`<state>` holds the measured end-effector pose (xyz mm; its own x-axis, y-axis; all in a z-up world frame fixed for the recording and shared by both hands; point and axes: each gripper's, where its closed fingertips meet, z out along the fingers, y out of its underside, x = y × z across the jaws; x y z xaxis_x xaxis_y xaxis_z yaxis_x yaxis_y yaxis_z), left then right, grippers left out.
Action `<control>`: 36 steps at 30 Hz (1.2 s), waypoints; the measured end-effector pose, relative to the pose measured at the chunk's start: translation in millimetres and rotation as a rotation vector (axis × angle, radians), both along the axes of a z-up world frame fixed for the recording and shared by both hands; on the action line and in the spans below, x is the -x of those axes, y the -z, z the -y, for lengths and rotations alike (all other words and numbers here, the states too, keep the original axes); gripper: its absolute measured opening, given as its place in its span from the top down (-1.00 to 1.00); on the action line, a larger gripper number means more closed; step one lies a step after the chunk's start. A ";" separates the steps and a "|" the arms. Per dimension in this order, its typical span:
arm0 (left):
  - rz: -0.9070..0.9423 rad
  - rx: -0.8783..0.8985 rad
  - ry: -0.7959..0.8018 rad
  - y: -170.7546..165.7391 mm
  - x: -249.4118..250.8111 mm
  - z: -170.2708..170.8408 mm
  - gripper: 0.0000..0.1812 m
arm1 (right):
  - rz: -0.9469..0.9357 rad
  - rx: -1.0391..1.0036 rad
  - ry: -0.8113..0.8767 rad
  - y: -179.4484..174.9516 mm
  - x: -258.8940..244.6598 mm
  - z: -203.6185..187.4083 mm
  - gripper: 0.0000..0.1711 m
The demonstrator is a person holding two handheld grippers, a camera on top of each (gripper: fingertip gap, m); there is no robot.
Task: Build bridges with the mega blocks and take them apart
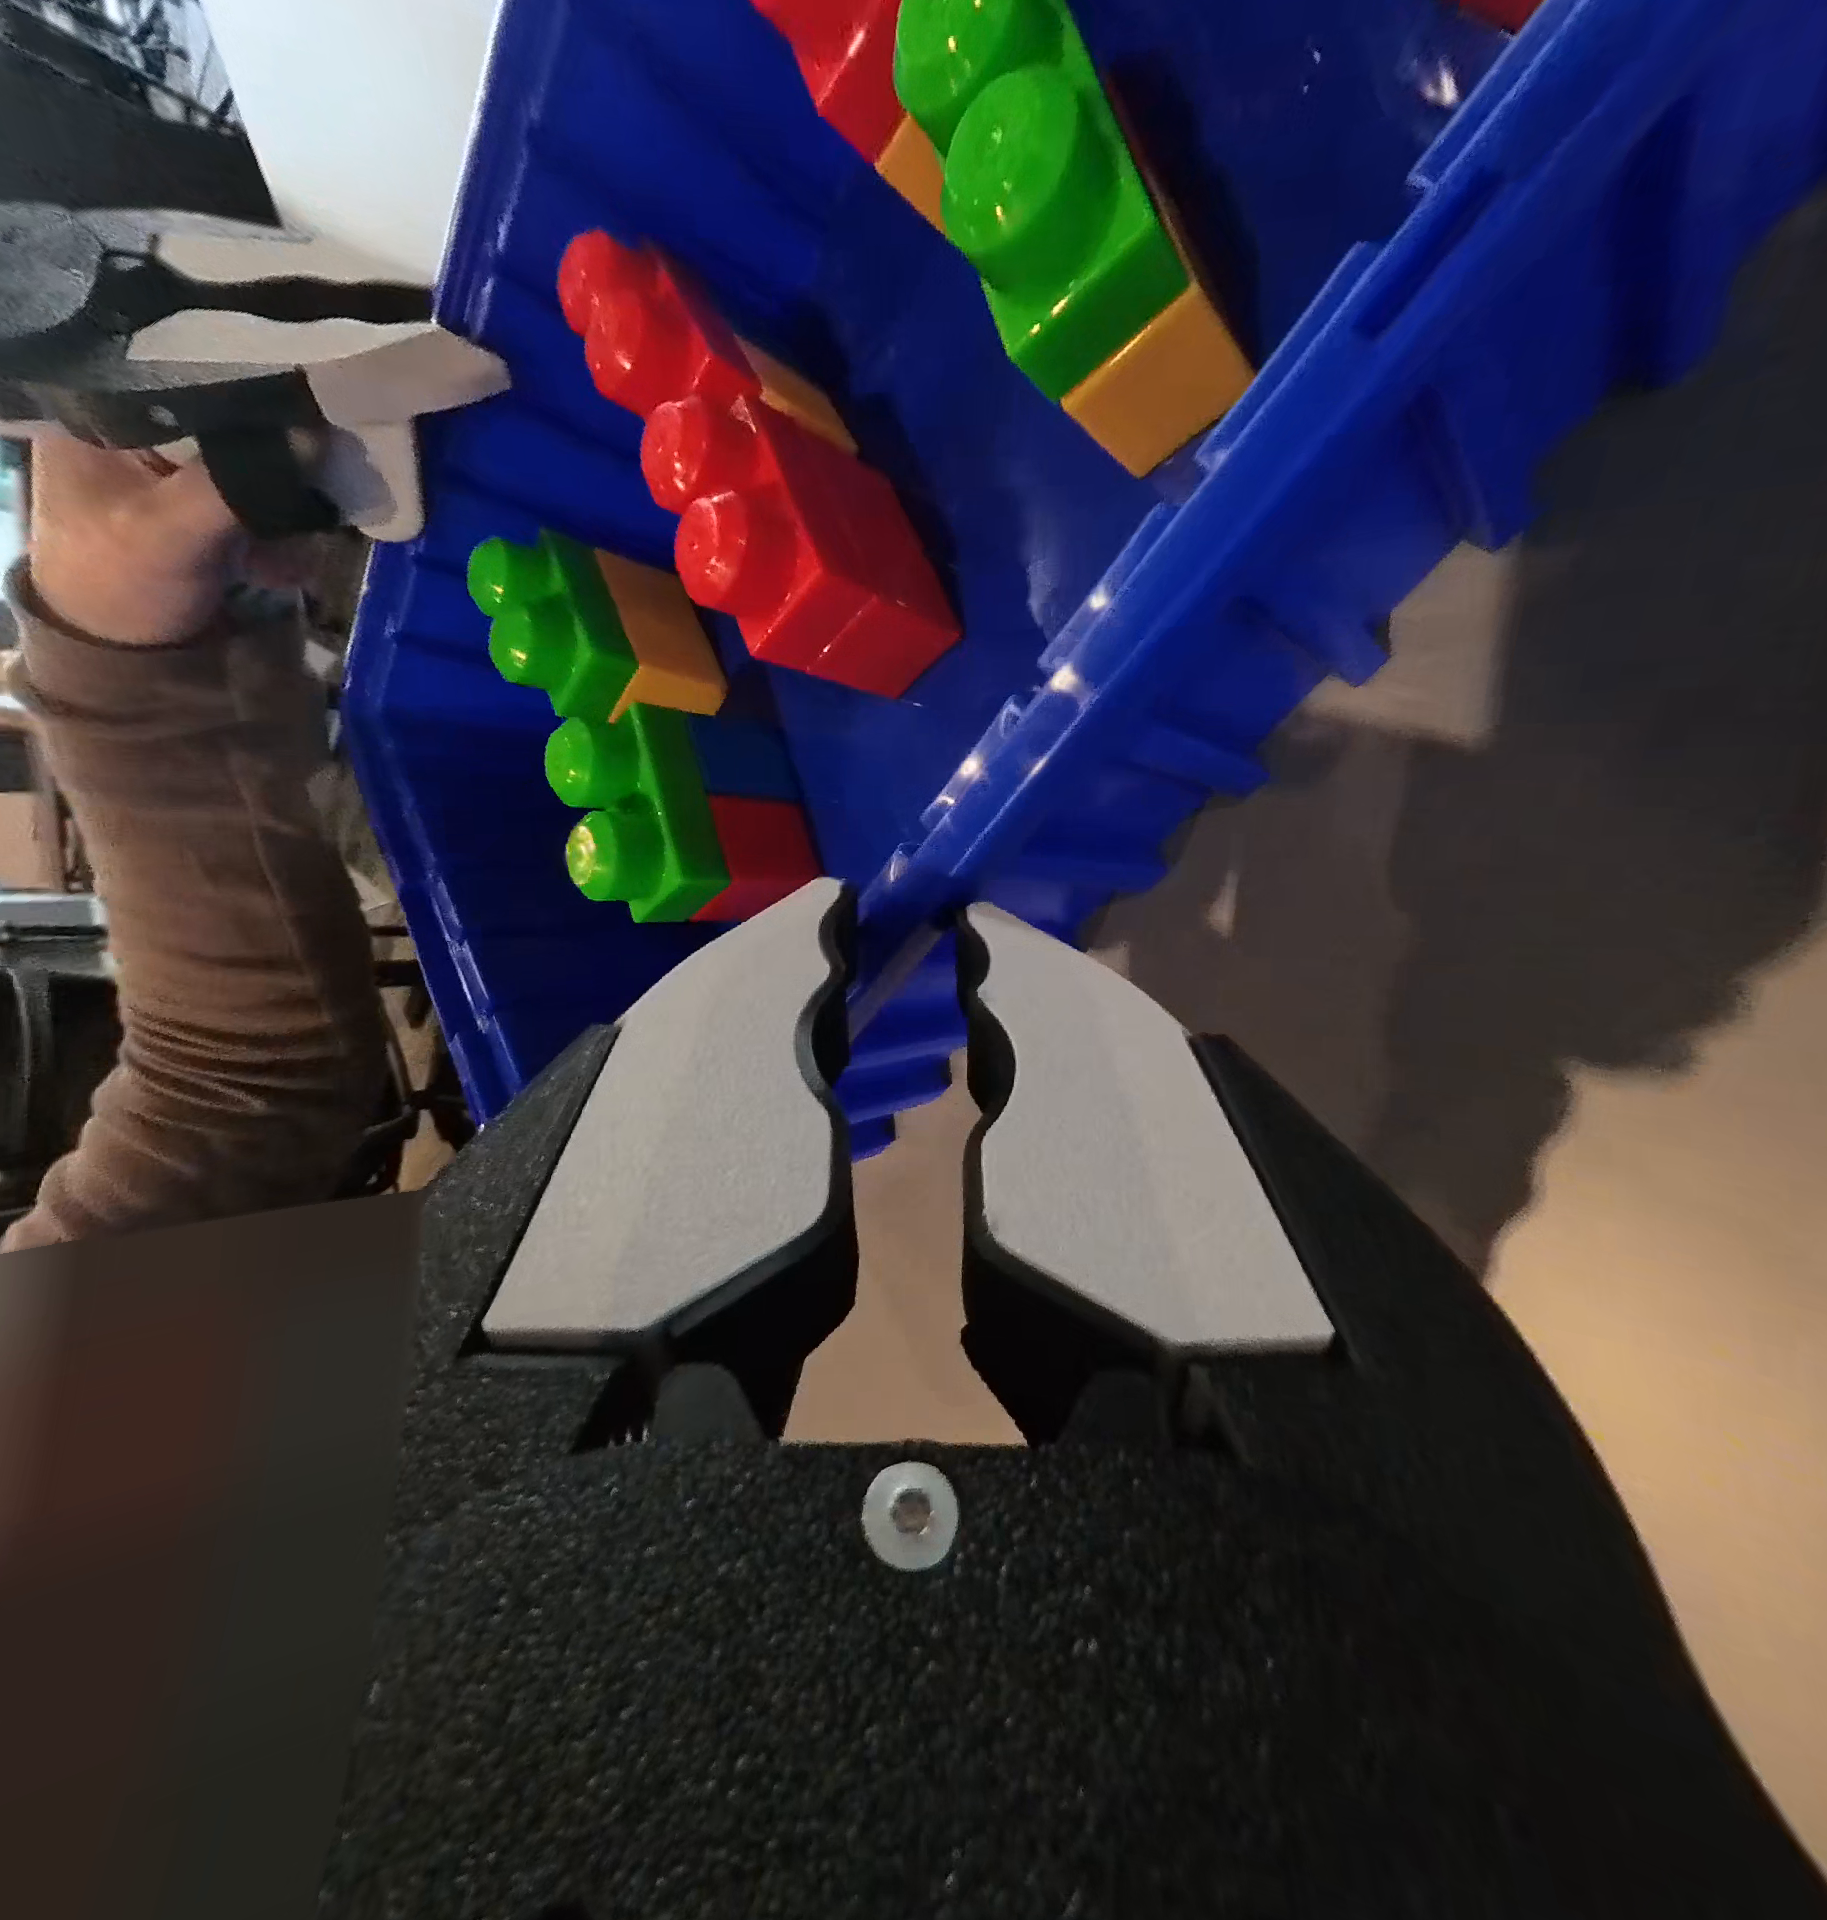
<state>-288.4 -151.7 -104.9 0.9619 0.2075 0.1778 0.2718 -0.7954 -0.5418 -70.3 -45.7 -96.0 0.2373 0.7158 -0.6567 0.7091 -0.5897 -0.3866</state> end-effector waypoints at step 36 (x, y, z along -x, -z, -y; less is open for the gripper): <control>-0.245 -0.960 0.286 -101.8 -289.4 -97.3 -0.11 | -1.038 -0.650 0.497 -52.3 -139.1 -77.0 0.16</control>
<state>1.0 -54.4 -3.0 0.9852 -0.1606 -0.0593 -0.0627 -0.0160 -0.9979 68.8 31.2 -43.7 0.1631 0.9508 -0.2635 -0.3227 -0.2010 -0.9249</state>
